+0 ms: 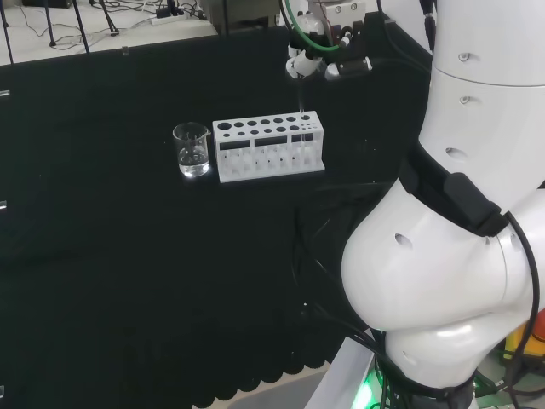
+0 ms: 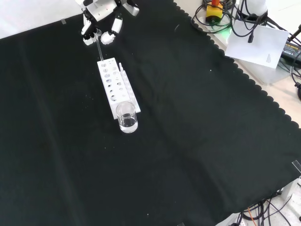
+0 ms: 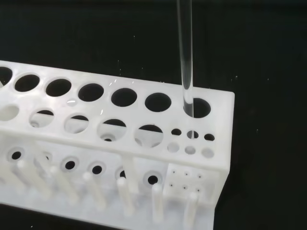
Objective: Take the glass rod from the white test tube rack.
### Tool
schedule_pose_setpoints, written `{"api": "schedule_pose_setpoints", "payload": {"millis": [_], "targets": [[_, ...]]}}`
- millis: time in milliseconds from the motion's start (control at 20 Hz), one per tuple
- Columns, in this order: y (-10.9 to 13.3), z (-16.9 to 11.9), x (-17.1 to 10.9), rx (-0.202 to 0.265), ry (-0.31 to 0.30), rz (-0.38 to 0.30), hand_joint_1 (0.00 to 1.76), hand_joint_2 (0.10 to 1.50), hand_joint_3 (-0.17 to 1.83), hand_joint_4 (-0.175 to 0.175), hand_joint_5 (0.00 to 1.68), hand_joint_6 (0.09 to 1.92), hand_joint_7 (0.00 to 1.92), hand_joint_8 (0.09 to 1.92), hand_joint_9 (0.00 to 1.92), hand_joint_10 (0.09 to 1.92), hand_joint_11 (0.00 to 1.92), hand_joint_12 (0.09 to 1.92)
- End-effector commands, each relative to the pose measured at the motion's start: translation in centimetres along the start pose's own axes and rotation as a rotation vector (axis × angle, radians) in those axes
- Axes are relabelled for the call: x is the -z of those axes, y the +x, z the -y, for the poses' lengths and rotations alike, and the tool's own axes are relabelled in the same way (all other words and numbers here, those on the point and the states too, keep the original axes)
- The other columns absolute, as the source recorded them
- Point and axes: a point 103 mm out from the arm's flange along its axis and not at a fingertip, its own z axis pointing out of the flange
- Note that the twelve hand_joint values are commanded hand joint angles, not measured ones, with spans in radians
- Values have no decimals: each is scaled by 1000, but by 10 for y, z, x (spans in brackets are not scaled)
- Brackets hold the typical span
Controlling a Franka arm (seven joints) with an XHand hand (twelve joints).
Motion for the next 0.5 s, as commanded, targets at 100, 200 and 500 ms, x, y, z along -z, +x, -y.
{"api": "schedule_pose_setpoints", "payload": {"millis": [100, 200, 500], "targets": [[9, -8, -1, -75, 4, 70, 1068, 1040, 396, -175, 723, 1231, 997, 1124, 1279, 1075, 1454, 935], [14, -11, 1, -65, -3, 68, 1142, 1116, 195, -175, 754, 1245, 1006, 1177, 1307, 1090, 1550, 874], [17, -9, 5, -51, -83, 30, 1256, 974, 354, -175, 833, 1100, 1035, 1204, 1357, 1088, 1556, 837]]}}
